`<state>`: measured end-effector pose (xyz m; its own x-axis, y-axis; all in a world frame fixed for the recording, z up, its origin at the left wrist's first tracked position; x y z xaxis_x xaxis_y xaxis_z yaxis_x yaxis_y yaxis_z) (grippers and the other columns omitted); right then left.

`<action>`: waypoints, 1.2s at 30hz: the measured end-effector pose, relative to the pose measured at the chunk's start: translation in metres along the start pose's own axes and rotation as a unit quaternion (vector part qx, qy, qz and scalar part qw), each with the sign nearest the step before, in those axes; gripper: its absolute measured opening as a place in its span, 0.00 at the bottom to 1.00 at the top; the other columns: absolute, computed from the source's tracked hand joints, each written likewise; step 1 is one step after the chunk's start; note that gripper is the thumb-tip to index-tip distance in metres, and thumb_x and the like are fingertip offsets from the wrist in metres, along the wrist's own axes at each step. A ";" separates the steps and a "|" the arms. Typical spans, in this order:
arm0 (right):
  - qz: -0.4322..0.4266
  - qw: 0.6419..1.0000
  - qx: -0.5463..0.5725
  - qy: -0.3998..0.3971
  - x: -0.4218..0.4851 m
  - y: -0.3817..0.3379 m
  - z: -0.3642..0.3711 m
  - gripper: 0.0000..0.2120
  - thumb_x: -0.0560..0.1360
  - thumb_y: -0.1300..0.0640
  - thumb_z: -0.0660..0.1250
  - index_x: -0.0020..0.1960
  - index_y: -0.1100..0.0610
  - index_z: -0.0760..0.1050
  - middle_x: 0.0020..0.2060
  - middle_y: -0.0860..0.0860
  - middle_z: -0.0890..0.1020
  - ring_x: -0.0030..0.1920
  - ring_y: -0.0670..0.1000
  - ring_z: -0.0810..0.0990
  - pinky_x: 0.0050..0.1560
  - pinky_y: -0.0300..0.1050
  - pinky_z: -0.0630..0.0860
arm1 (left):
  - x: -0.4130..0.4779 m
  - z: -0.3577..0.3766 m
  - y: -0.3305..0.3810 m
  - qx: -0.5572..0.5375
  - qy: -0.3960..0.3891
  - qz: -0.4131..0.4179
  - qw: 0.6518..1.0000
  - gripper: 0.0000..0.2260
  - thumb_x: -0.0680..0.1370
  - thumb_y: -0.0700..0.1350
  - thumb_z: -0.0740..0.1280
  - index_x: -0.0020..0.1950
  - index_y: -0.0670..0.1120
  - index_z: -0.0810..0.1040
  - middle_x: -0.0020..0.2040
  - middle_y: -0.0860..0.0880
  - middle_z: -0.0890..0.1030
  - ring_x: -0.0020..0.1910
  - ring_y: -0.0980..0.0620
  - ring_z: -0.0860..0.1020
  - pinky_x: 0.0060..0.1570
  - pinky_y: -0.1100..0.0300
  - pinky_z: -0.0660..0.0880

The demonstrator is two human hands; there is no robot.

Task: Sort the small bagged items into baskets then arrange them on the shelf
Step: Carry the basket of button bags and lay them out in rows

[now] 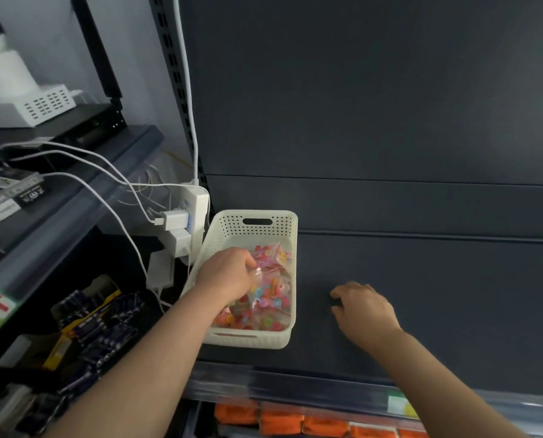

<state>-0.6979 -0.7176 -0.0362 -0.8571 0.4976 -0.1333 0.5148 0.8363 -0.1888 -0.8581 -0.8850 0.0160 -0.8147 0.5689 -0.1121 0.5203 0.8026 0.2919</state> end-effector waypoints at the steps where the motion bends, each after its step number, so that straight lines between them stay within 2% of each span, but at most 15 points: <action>1: -0.003 1.000 0.002 0.000 0.002 0.001 0.000 0.13 0.80 0.52 0.58 0.62 0.51 0.74 0.58 0.48 0.76 0.59 0.51 0.74 0.56 0.45 0.74 | 0.000 -0.004 0.001 -0.010 0.008 -0.001 1.000 0.07 0.79 0.49 0.69 0.54 0.50 0.83 0.54 0.56 0.83 0.50 0.54 0.81 0.53 0.52 0.79; 3: -0.005 1.000 0.016 -0.001 0.007 0.006 -0.003 0.12 0.79 0.53 0.59 0.59 0.51 0.76 0.56 0.47 0.78 0.57 0.51 0.75 0.54 0.45 0.75 | 0.000 -0.013 0.007 -0.037 0.049 0.000 0.998 0.07 0.80 0.47 0.67 0.49 0.47 0.84 0.50 0.56 0.84 0.48 0.54 0.81 0.50 0.54 0.79; 5: 0.002 0.999 0.042 -0.008 0.012 0.011 -0.007 0.12 0.79 0.52 0.59 0.59 0.49 0.77 0.55 0.46 0.80 0.56 0.50 0.77 0.52 0.44 0.76 | 0.002 -0.019 0.018 -0.126 0.108 0.000 0.986 0.06 0.80 0.46 0.65 0.49 0.47 0.82 0.48 0.56 0.83 0.48 0.53 0.80 0.50 0.55 0.77; 8: 0.022 0.981 0.194 -0.008 0.018 0.018 -0.014 0.11 0.79 0.49 0.60 0.58 0.47 0.78 0.52 0.42 0.81 0.54 0.47 0.79 0.53 0.43 0.76 | 0.004 -0.015 0.049 -0.314 0.130 -0.005 0.940 0.06 0.81 0.46 0.64 0.51 0.47 0.80 0.47 0.53 0.83 0.48 0.53 0.81 0.52 0.54 0.78; 9: 0.034 0.953 0.301 -0.008 0.018 0.019 -0.017 0.11 0.79 0.48 0.60 0.56 0.47 0.78 0.50 0.41 0.82 0.52 0.45 0.80 0.54 0.44 0.76 | 0.004 -0.010 0.062 -0.374 0.115 -0.010 0.920 0.06 0.81 0.45 0.64 0.51 0.46 0.80 0.47 0.52 0.84 0.48 0.52 0.82 0.51 0.54 0.79; 11: 0.055 0.847 0.528 -0.032 0.013 0.020 -0.027 0.15 0.80 0.44 0.57 0.55 0.49 0.79 0.48 0.44 0.84 0.51 0.45 0.82 0.55 0.46 0.77 | 0.002 0.001 0.088 -0.462 0.074 -0.030 0.883 0.06 0.82 0.45 0.64 0.51 0.44 0.79 0.46 0.51 0.84 0.46 0.52 0.83 0.43 0.58 0.78; 12: 0.055 0.798 0.598 -0.045 0.010 0.022 -0.032 0.18 0.81 0.43 0.55 0.55 0.49 0.79 0.48 0.46 0.85 0.50 0.45 0.82 0.54 0.46 0.77 | 0.001 0.009 0.099 -0.478 0.060 -0.039 0.875 0.06 0.82 0.44 0.64 0.50 0.44 0.79 0.44 0.51 0.84 0.44 0.53 0.83 0.40 0.60 0.77; 13: 0.053 0.768 0.636 -0.050 0.007 0.027 -0.037 0.20 0.81 0.41 0.53 0.55 0.50 0.80 0.48 0.47 0.85 0.50 0.45 0.83 0.53 0.46 0.77 | 0.000 0.017 0.109 -0.484 0.052 -0.045 0.873 0.06 0.82 0.44 0.64 0.49 0.44 0.78 0.43 0.52 0.84 0.43 0.53 0.82 0.38 0.60 0.77; 15: 0.049 0.749 0.660 -0.039 0.005 0.038 -0.041 0.20 0.80 0.41 0.56 0.53 0.52 0.82 0.46 0.48 0.86 0.49 0.46 0.84 0.53 0.45 0.77 | 0.000 0.032 0.122 -0.489 0.039 -0.058 0.870 0.06 0.81 0.45 0.65 0.49 0.44 0.79 0.44 0.50 0.84 0.43 0.53 0.82 0.38 0.59 0.78; 18: 0.071 0.753 0.654 -0.003 0.005 0.055 -0.037 0.10 0.76 0.51 0.67 0.49 0.56 0.82 0.42 0.50 0.86 0.45 0.47 0.84 0.53 0.47 0.78 | 0.003 0.047 0.136 -0.499 0.018 -0.080 0.863 0.06 0.81 0.45 0.65 0.49 0.44 0.79 0.46 0.48 0.85 0.43 0.53 0.82 0.38 0.61 0.77; 21: 0.079 0.745 0.662 0.002 0.007 0.070 -0.033 0.05 0.76 0.58 0.68 0.46 0.59 0.81 0.37 0.50 0.86 0.38 0.44 0.84 0.45 0.40 0.79 | 0.005 0.057 0.147 -0.496 0.000 -0.087 0.864 0.05 0.81 0.45 0.65 0.49 0.46 0.79 0.45 0.50 0.86 0.41 0.55 0.83 0.37 0.62 0.75; 24: 0.092 0.741 0.664 0.017 0.013 0.085 -0.034 0.04 0.76 0.61 0.69 0.46 0.61 0.81 0.37 0.51 0.86 0.36 0.44 0.84 0.37 0.34 0.77 | 0.009 0.069 0.151 -0.475 0.011 -0.095 0.874 0.05 0.80 0.46 0.66 0.47 0.47 0.80 0.41 0.50 0.84 0.38 0.55 0.79 0.37 0.61 0.75; 28: 0.088 0.727 0.681 0.011 0.027 0.099 -0.036 0.10 0.72 0.59 0.73 0.53 0.57 0.79 0.41 0.52 0.86 0.42 0.46 0.85 0.46 0.40 0.80 | 0.020 0.086 0.158 -0.463 0.012 -0.126 0.877 0.05 0.80 0.44 0.66 0.46 0.45 0.81 0.38 0.49 0.81 0.36 0.55 0.77 0.37 0.60 0.76; 32: 0.112 0.798 0.593 0.011 0.052 0.109 -0.025 0.20 0.68 0.60 0.76 0.58 0.52 0.77 0.41 0.49 0.85 0.44 0.49 0.84 0.48 0.43 0.79 | 0.043 0.100 0.161 -0.442 0.029 -0.140 0.886 0.04 0.80 0.45 0.67 0.47 0.47 0.81 0.42 0.48 0.82 0.40 0.54 0.80 0.43 0.58 0.78; 36: 0.133 0.820 0.554 0.052 0.086 0.112 -0.017 0.20 0.69 0.60 0.75 0.60 0.54 0.76 0.40 0.46 0.84 0.43 0.44 0.83 0.45 0.36 0.77 | 0.074 0.106 0.165 -0.359 0.067 -0.126 0.922 0.05 0.80 0.47 0.66 0.49 0.48 0.80 0.46 0.50 0.82 0.45 0.53 0.80 0.45 0.59 0.77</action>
<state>-0.7145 -0.5772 -0.0523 -0.6790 0.6938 -0.2401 0.3343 0.0010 -0.9425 -0.8056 -0.6912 -0.0449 -0.9356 0.3155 -0.1584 0.0454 0.5525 0.8323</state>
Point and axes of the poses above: each hand's wrist, its own x-axis towards the middle knuckle, its own z-axis out of the palm, y = z × x, the point moved 1 cm from there along x, towards the middle knuckle
